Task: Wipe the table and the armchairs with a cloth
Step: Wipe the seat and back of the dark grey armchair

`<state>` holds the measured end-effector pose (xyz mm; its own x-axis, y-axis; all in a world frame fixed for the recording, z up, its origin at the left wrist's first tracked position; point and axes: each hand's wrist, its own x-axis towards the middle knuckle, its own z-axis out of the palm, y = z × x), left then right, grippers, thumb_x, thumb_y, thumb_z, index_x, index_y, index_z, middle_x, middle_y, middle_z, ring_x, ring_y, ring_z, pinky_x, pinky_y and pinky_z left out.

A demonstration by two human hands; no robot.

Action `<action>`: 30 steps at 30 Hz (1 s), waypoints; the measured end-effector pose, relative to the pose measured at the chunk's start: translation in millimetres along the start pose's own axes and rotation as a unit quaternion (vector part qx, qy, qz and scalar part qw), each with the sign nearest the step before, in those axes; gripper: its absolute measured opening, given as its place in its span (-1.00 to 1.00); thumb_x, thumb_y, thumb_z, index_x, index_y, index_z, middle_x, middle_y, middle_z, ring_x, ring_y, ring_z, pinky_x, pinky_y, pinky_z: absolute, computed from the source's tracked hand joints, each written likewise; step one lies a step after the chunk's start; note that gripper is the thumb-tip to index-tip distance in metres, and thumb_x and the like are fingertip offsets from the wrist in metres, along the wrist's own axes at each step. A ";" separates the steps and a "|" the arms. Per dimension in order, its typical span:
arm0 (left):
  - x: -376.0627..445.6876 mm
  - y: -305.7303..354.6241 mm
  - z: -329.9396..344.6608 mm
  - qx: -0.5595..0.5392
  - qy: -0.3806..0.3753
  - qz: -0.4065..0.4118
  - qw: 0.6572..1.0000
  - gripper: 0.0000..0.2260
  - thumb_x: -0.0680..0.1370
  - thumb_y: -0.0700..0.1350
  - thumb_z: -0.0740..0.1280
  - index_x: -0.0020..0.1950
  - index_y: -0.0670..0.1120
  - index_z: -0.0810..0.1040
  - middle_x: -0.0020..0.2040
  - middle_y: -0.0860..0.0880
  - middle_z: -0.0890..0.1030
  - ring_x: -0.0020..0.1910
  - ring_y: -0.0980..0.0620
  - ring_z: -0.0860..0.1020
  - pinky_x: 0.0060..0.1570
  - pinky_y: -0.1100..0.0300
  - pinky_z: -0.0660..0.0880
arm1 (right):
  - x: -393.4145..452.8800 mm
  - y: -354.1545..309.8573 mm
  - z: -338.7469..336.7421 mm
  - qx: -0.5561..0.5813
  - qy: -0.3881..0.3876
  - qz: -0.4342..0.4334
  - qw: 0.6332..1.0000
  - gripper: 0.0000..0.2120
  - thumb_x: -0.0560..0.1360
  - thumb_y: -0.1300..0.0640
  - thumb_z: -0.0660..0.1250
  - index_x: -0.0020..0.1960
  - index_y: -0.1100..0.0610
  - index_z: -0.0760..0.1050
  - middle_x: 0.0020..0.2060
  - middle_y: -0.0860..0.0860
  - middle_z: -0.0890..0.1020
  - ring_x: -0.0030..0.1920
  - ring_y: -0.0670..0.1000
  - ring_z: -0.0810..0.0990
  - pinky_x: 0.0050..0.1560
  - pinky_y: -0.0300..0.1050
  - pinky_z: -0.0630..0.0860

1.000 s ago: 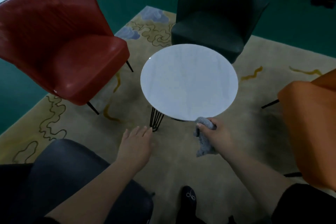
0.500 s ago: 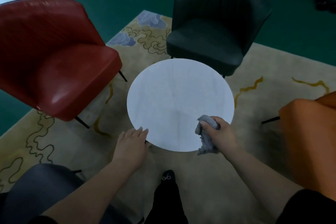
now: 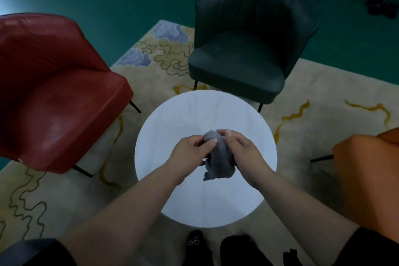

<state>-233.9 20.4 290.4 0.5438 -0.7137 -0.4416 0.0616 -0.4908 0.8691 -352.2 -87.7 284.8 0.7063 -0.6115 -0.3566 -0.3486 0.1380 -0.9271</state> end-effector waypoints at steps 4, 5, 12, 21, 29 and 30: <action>25.8 8.1 7.4 -0.020 0.024 -0.002 1.000 -0.87 0.50 -0.02 0.38 0.04 0.08 0.60 -0.06 0.13 0.66 -0.10 0.15 0.64 -0.17 0.27 0.59 | 28.6 -4.5 -17.7 0.016 -0.022 0.005 1.000 -0.77 0.60 0.03 0.17 0.19 -0.20 0.48 0.17 -0.10 0.56 0.17 -0.04 0.53 0.21 -0.01 0.51; 31.9 9.9 9.1 -0.015 0.031 0.000 0.999 -0.89 0.49 -0.04 0.40 0.00 0.13 0.60 -0.09 0.16 0.66 -0.12 0.18 0.63 -0.20 0.32 0.57 | 37.1 -4.0 -24.1 0.015 -0.038 0.007 0.999 -0.73 0.58 0.05 0.23 0.23 -0.22 0.45 0.21 -0.09 0.54 0.20 -0.03 0.51 0.21 -0.02 0.50; 77.7 15.9 30.5 -0.018 0.129 -0.044 0.991 -0.95 0.48 -0.12 0.40 -0.14 0.04 0.62 -0.22 0.05 0.67 -0.17 0.08 0.63 -0.11 0.13 0.58 | 105.9 0.7 -78.4 -0.077 -0.133 0.034 0.987 -0.69 0.39 0.08 0.48 0.11 -0.06 0.56 -0.04 -0.14 0.65 -0.02 -0.12 0.62 -0.08 -0.17 0.61; 110.9 6.3 75.7 -0.083 0.206 -0.102 0.970 -0.94 0.50 -0.12 0.38 -0.13 -0.09 0.59 -0.20 -0.10 0.65 -0.13 -0.12 0.62 -0.07 -0.13 0.59 | 162.6 18.5 -113.2 -0.183 -0.222 0.001 0.958 -0.65 0.34 0.00 0.52 0.04 -0.05 0.46 -0.09 -0.13 0.58 -0.07 -0.15 0.56 -0.29 -0.41 0.48; 111.6 -4.9 83.6 -0.265 0.218 -0.145 0.928 -0.90 0.56 -0.19 0.32 0.01 -0.20 0.54 -0.06 -0.16 0.66 -0.07 -0.07 0.65 -0.11 0.02 0.62 | 161.0 36.8 -79.4 -0.110 -0.276 0.015 0.955 -0.20 0.34 0.06 0.53 0.33 -0.43 0.13 0.11 -0.30 0.41 0.00 -0.24 0.54 -0.19 -0.37 0.54; 112.3 -7.3 80.3 -0.271 0.218 -0.143 0.927 -0.90 0.56 -0.19 0.32 0.03 -0.19 0.56 -0.06 -0.15 0.66 -0.07 -0.05 0.66 -0.12 0.07 0.62 | 162.1 39.9 -74.8 -0.100 -0.272 0.013 0.957 -0.29 0.36 0.07 0.51 0.28 -0.42 0.21 0.09 -0.28 0.46 -0.05 -0.28 0.57 -0.26 -0.40 0.52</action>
<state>-240.5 -96.3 216.5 0.7194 -0.2663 -0.6415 0.6018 -0.2221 0.7671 -297.7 -239.6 198.6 0.8935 -0.1055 -0.4365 -0.4423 -0.0379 -0.8961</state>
